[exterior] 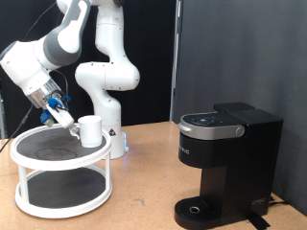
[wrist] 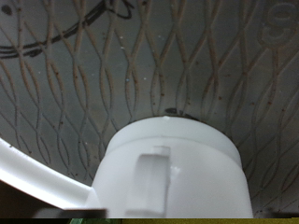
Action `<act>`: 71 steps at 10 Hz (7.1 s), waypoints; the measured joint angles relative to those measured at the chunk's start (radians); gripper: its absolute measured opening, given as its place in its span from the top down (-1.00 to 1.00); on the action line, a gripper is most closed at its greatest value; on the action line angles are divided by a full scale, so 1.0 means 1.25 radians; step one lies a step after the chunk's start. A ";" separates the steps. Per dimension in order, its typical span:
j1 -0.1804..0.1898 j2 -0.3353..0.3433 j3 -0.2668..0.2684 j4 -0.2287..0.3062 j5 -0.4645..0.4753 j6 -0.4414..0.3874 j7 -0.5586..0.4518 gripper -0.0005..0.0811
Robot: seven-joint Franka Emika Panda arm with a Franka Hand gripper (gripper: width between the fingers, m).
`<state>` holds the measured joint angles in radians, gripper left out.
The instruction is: Make a cup of coffee with the keurig machine
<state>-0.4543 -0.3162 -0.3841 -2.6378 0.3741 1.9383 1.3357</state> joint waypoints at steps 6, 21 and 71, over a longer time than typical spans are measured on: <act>0.000 -0.002 0.000 -0.006 0.000 0.001 0.004 0.97; 0.050 -0.087 0.198 -0.047 0.266 0.111 0.389 0.98; 0.162 0.445 0.573 0.159 0.753 0.643 0.276 0.98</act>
<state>-0.2518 0.2403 0.3322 -2.4389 1.3157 2.7415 1.6806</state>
